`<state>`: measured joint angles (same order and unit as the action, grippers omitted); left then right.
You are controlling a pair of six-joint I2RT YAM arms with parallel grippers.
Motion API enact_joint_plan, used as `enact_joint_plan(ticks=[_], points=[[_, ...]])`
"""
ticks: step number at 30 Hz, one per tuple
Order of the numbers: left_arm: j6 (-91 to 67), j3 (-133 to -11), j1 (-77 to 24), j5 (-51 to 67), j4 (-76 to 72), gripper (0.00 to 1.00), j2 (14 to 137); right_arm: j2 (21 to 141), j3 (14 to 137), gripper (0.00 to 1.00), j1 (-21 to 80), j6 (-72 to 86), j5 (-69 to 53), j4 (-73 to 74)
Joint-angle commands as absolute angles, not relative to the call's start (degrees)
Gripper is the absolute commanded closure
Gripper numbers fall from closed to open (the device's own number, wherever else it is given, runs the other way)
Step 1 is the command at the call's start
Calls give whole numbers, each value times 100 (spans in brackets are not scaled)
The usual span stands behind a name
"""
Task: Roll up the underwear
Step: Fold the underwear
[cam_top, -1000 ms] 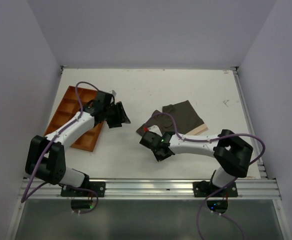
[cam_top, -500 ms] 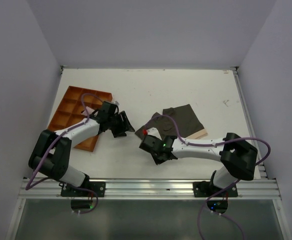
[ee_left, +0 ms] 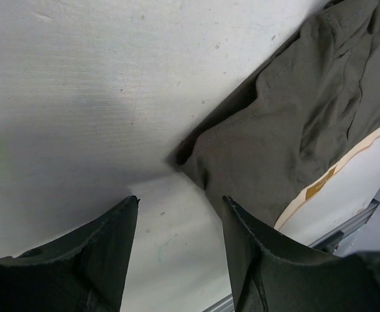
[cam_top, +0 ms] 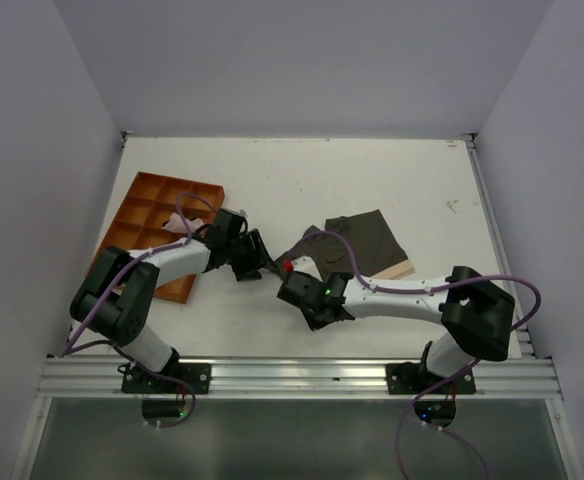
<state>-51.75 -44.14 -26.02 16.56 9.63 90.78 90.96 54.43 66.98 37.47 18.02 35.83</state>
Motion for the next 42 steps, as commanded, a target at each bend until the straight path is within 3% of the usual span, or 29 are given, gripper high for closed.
enact_joint_plan(ticks=[1, 7, 15, 24, 25, 42], points=[[-5309, -4412, -2689, 1635, 633, 42, 9228, 8982, 5660, 100, 6785, 3841, 1784, 3428], [-5317, -4482, -2725, 1468, 580, 43, 9404, 8974, 5713, 100, 6864, 3797, 1775, 3410], [-5238, -4527, -2742, 1363, 703, 53, 9554, 8956, 5774, 100, 6926, 3797, 1811, 3375], [-5063, -4684, -2751, 1257, 703, 92, 9817, 8895, 5616, 100, 7014, 3832, 1749, 3331], [-5028, -4754, -2751, 1248, 755, 100, 9826, 8895, 5608, 100, 7022, 3815, 1749, 3331], [-4271, -5265, -2742, 62, 3462, 100, 8043, 8710, 5906, 100, 7558, 3849, 1529, 3577]])
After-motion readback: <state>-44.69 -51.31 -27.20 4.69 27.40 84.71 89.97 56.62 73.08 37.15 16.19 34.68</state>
